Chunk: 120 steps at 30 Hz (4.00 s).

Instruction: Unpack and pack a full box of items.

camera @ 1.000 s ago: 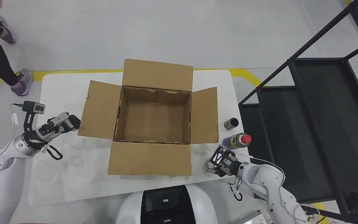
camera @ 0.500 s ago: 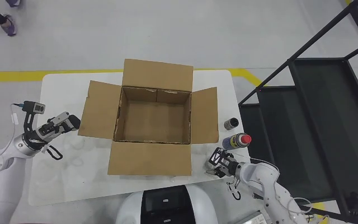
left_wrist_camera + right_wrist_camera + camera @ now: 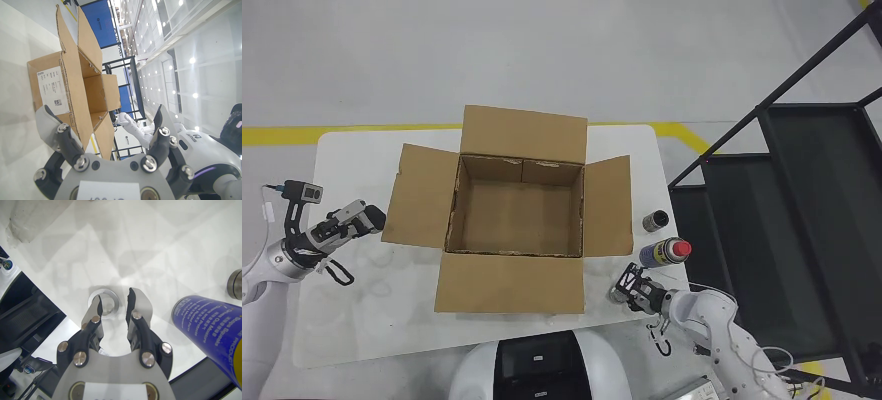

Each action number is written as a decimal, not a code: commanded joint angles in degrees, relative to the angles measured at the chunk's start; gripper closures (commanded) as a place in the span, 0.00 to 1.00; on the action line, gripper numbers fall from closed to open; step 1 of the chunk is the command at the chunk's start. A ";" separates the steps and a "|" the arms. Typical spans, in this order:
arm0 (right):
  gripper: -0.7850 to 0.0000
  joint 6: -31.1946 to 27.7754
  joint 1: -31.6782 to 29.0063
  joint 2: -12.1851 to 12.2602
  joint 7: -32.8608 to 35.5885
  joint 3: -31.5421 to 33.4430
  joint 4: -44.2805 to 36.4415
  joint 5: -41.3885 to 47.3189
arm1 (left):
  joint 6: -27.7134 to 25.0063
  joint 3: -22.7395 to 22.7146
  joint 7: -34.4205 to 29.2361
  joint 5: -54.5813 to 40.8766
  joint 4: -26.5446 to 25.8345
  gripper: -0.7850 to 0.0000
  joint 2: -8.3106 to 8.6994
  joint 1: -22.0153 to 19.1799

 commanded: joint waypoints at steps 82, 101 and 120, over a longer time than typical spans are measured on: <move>1.00 -13.11 -7.11 4.15 -13.52 1.44 -36.78 -1.13 | 0.00 0.00 0.00 0.00 0.00 0.00 0.00 0.00; 1.00 3.13 18.07 1.45 0.67 -16.59 -24.28 6.92 | 0.00 0.00 0.00 0.00 0.00 0.00 0.00 0.00; 0.00 16.48 25.35 -0.98 8.17 -26.40 -19.17 0.58 | 0.00 0.00 0.00 0.00 0.00 0.00 0.00 0.00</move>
